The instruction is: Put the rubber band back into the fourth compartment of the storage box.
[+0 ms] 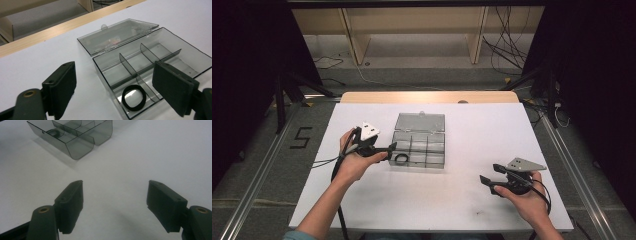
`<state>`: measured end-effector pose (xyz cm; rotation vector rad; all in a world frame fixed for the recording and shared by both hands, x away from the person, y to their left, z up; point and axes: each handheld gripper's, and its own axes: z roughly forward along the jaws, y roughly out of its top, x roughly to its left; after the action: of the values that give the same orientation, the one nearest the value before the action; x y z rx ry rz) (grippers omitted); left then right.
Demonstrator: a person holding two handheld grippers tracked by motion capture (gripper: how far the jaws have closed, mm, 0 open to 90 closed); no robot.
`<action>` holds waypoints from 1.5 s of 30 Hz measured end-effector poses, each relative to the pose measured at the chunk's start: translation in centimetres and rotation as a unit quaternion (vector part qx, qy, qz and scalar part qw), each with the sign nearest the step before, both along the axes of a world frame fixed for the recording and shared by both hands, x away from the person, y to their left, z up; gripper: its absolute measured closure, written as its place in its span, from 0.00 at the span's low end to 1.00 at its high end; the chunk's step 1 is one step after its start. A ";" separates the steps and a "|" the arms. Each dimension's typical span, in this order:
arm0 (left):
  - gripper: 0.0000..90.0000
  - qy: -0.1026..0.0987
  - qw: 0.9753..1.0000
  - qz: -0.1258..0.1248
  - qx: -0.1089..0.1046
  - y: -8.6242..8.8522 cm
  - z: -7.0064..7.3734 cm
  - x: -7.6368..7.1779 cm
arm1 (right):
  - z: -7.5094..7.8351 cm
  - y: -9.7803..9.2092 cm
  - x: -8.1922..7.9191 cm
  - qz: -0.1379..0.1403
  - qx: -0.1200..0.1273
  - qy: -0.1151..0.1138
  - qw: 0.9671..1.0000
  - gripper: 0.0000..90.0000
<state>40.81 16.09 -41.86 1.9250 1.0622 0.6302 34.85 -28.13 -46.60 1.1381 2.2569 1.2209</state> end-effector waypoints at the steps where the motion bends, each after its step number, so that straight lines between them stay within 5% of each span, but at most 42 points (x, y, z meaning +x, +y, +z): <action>1: 0.20 -0.001 1.000 -0.002 -0.001 0.0 0.0 -0.1 | 0.0 0.0 0.0 0.000 0.000 0.000 1.000 0.34; 14: 0.17 -0.009 0.998 -0.053 -0.008 0.7 -0.1 -2.0 | 0.0 0.0 0.1 0.002 0.001 0.000 1.000 0.33; 25: 0.14 -0.006 0.997 -0.074 0.016 1.4 -1.3 -3.8 | 0.0 -0.1 0.1 0.003 0.003 0.001 1.000 0.33; 45: 0.05 0.000 0.997 -0.066 0.046 3.7 -3.3 -6.0 | -0.1 -0.1 0.1 0.010 0.002 0.002 1.000 0.32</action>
<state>34.80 19.79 -45.13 2.0559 0.9120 0.6128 34.90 -28.24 -46.68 1.1231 2.2739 1.2326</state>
